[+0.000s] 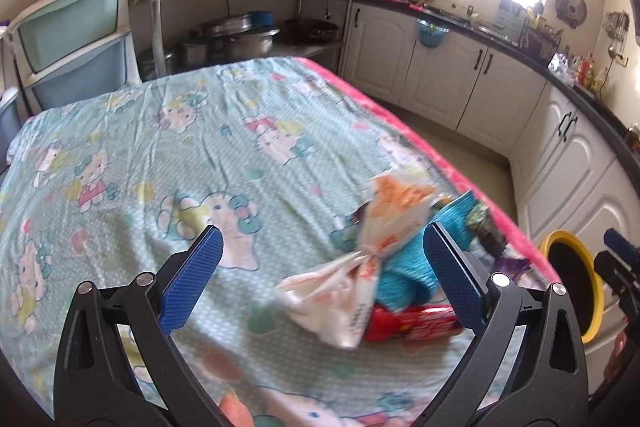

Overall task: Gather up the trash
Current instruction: 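Grasp the purple candy wrapper with the right gripper while the left grasps the white plastic bag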

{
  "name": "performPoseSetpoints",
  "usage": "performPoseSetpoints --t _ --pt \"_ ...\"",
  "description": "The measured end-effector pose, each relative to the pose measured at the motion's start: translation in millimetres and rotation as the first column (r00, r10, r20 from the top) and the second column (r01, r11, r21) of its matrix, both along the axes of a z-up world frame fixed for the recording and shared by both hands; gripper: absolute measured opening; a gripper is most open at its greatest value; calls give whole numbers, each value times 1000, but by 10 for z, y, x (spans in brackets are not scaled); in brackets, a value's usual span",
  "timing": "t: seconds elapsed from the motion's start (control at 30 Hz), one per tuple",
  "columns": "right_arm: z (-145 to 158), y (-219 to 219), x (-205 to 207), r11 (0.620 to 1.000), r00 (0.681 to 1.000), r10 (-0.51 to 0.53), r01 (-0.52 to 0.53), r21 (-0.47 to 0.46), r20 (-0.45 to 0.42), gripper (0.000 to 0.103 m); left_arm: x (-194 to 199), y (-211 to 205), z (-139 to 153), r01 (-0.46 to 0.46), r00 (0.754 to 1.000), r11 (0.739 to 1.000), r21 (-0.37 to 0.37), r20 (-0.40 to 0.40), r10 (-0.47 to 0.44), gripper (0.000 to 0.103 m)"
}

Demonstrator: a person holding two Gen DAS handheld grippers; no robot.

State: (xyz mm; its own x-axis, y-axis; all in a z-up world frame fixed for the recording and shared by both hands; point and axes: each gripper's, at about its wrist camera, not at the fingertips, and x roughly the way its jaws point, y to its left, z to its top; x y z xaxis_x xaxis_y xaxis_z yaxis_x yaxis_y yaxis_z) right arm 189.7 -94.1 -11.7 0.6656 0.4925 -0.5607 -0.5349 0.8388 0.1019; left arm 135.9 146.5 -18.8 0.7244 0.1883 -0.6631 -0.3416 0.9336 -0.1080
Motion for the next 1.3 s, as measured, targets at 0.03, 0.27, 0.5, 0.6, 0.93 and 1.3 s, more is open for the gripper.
performPoseSetpoints --t 0.03,0.27,0.5,0.6,0.93,1.3 --pt "-21 27 13 1000 1000 1 -1 -5 -6 86 3 32 -40 7 1000 1000 -5 -11 -7 92" --pt "-249 151 161 998 997 -23 19 -56 -76 86 34 125 -370 79 992 996 -35 -96 -82 92" --pt "-551 129 332 996 977 -64 49 -79 -202 80 150 134 -622 137 977 983 -120 -146 -154 92" --pt "-663 123 395 996 963 -66 49 -70 -261 71 233 184 -686 144 974 975 -167 -149 -170 92" --pt "-956 197 515 999 912 -29 17 -32 -410 37 294 190 -790 159 966 961 -224 -165 -198 66" --pt "-909 146 447 1000 919 -22 14 -23 -394 29 149 233 -693 173 966 962 -209 -153 -207 36"
